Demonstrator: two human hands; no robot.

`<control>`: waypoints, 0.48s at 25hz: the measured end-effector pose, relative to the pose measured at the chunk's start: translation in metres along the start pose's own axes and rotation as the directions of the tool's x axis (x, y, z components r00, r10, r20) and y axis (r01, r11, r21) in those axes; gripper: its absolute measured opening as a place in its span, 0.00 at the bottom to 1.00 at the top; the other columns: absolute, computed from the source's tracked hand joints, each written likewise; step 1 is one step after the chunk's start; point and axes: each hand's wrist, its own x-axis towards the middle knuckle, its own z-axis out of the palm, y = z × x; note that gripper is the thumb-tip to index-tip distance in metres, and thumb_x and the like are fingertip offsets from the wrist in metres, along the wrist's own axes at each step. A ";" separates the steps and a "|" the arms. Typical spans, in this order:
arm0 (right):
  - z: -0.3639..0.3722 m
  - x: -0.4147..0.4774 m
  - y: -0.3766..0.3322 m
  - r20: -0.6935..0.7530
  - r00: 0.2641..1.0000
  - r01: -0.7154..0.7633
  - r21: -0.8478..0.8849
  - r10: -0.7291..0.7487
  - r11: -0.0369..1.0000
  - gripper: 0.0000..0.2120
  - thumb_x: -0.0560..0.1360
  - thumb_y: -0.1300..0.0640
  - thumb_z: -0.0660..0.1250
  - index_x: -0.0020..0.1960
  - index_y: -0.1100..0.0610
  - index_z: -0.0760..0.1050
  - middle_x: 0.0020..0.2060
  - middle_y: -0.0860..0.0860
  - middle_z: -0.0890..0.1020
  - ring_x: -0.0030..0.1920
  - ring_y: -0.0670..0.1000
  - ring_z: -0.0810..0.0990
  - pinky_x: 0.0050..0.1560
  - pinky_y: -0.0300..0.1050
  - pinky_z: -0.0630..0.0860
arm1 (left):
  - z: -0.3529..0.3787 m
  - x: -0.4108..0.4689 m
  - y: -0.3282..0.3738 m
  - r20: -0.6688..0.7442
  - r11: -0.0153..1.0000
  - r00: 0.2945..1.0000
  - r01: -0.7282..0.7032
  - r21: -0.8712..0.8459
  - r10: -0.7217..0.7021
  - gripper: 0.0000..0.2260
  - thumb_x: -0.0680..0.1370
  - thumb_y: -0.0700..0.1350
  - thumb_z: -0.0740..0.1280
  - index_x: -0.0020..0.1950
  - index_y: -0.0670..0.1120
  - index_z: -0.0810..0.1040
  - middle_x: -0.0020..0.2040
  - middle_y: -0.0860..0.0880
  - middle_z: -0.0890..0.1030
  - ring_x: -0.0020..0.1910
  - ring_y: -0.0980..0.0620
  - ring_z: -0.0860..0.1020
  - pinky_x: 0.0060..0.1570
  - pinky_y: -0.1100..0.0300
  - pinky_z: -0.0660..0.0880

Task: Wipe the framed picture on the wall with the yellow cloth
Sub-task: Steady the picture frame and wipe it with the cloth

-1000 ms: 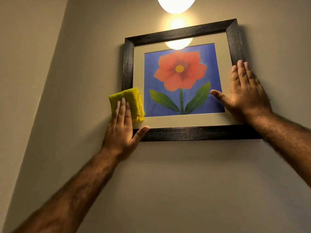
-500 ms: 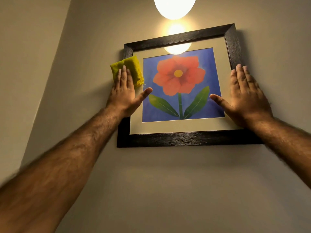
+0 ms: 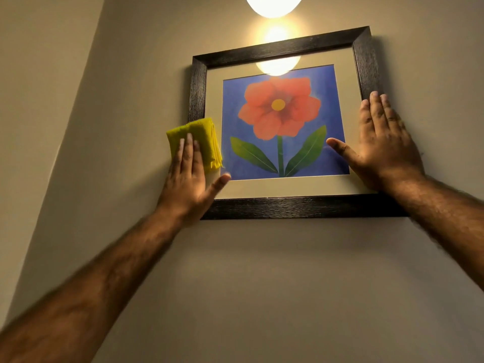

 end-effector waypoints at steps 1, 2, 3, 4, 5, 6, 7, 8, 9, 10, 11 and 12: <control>0.000 0.000 0.000 0.001 1.000 0.000 -0.001 0.000 1.000 0.53 0.74 0.22 0.44 0.82 0.63 0.47 0.83 0.59 0.48 0.83 0.56 0.47 0.82 0.53 0.49 | -0.005 0.020 0.001 -0.004 1.000 1.000 0.011 -0.013 -0.011 0.49 0.72 0.77 0.37 0.81 0.42 0.38 0.82 0.45 0.37 0.81 0.50 0.35 0.80 0.51 0.38; 0.000 0.000 -0.001 0.003 1.000 0.002 -0.004 -0.002 1.000 0.53 0.74 0.22 0.44 0.82 0.63 0.46 0.83 0.58 0.48 0.83 0.56 0.47 0.82 0.53 0.49 | -0.011 0.044 0.001 -0.006 0.999 1.000 0.021 -0.030 -0.021 0.50 0.72 0.77 0.37 0.81 0.42 0.39 0.82 0.44 0.37 0.81 0.49 0.36 0.80 0.50 0.38; -0.001 0.000 -0.001 0.005 1.000 0.001 -0.008 -0.001 1.000 0.53 0.74 0.23 0.44 0.82 0.62 0.46 0.83 0.58 0.48 0.84 0.56 0.47 0.82 0.53 0.48 | -0.019 0.068 0.000 -0.004 0.999 1.000 0.028 -0.046 -0.029 0.51 0.71 0.78 0.37 0.81 0.42 0.39 0.82 0.44 0.38 0.81 0.49 0.36 0.79 0.49 0.38; -0.001 0.000 -0.001 0.005 1.000 -0.001 -0.011 0.001 1.000 0.53 0.74 0.23 0.45 0.82 0.63 0.46 0.83 0.58 0.48 0.84 0.56 0.46 0.82 0.53 0.48 | -0.027 0.092 0.000 0.008 0.998 0.999 0.038 -0.057 -0.037 0.51 0.70 0.78 0.37 0.81 0.42 0.39 0.82 0.44 0.38 0.81 0.49 0.37 0.79 0.50 0.38; -0.002 0.001 -0.001 0.005 1.000 -0.004 -0.012 0.004 1.000 0.53 0.74 0.23 0.45 0.82 0.63 0.46 0.83 0.58 0.48 0.84 0.55 0.46 0.82 0.53 0.48 | -0.034 0.111 0.000 0.026 0.997 0.999 0.049 -0.062 -0.047 0.52 0.70 0.79 0.37 0.81 0.43 0.39 0.82 0.45 0.38 0.81 0.48 0.37 0.78 0.50 0.37; -0.003 0.000 -0.001 0.003 1.000 -0.006 -0.012 0.007 1.000 0.53 0.74 0.24 0.45 0.82 0.63 0.46 0.83 0.58 0.48 0.84 0.55 0.46 0.82 0.53 0.48 | -0.039 0.125 0.000 0.039 0.997 0.998 0.053 -0.057 -0.050 0.52 0.69 0.79 0.37 0.81 0.43 0.39 0.82 0.45 0.38 0.81 0.48 0.37 0.78 0.50 0.38; -0.003 0.000 -0.002 0.001 1.000 -0.007 -0.013 0.007 1.000 0.52 0.74 0.24 0.46 0.82 0.63 0.46 0.83 0.58 0.48 0.84 0.56 0.46 0.82 0.53 0.48 | -0.041 0.133 -0.001 0.042 0.998 0.998 0.050 -0.046 -0.048 0.52 0.69 0.79 0.37 0.81 0.43 0.39 0.82 0.45 0.38 0.81 0.48 0.37 0.78 0.50 0.38; -0.003 0.000 -0.002 0.003 1.000 -0.005 -0.014 0.005 1.000 0.52 0.74 0.24 0.46 0.82 0.63 0.46 0.83 0.58 0.48 0.84 0.56 0.46 0.82 0.53 0.48 | -0.041 0.137 -0.001 0.039 0.998 0.998 0.043 -0.038 -0.042 0.52 0.70 0.79 0.38 0.81 0.43 0.39 0.83 0.45 0.38 0.81 0.48 0.38 0.79 0.49 0.38; -0.003 -0.001 -0.002 0.008 1.000 -0.002 -0.013 0.002 1.000 0.52 0.74 0.24 0.46 0.82 0.63 0.46 0.83 0.58 0.48 0.84 0.55 0.46 0.82 0.53 0.48 | -0.040 0.137 -0.002 0.031 0.999 0.999 0.035 -0.036 -0.034 0.52 0.70 0.79 0.38 0.81 0.43 0.39 0.83 0.45 0.38 0.81 0.48 0.38 0.79 0.49 0.39; -0.004 -0.001 -0.003 0.009 1.000 -0.001 -0.009 0.001 1.000 0.52 0.74 0.24 0.46 0.82 0.63 0.46 0.83 0.58 0.48 0.84 0.55 0.46 0.82 0.53 0.48 | -0.038 0.133 -0.003 0.020 0.999 0.999 0.027 -0.039 -0.026 0.51 0.70 0.79 0.38 0.81 0.43 0.39 0.83 0.45 0.38 0.81 0.48 0.38 0.79 0.49 0.39; -0.003 0.000 -0.003 0.006 1.000 -0.001 -0.007 0.001 1.000 0.52 0.75 0.24 0.47 0.82 0.63 0.46 0.83 0.58 0.48 0.84 0.55 0.46 0.82 0.52 0.47 | -0.035 0.125 -0.004 0.010 0.999 1.000 0.022 -0.045 -0.021 0.51 0.70 0.79 0.38 0.81 0.43 0.39 0.83 0.45 0.38 0.81 0.48 0.38 0.80 0.48 0.40; -0.003 0.000 -0.003 0.007 1.000 -0.002 -0.010 0.002 1.000 0.52 0.75 0.25 0.47 0.82 0.63 0.46 0.83 0.58 0.48 0.84 0.55 0.46 0.82 0.52 0.47 | -0.031 0.113 -0.005 0.001 0.999 1.000 0.017 -0.046 -0.017 0.51 0.71 0.78 0.39 0.81 0.42 0.39 0.83 0.45 0.38 0.81 0.48 0.38 0.80 0.48 0.40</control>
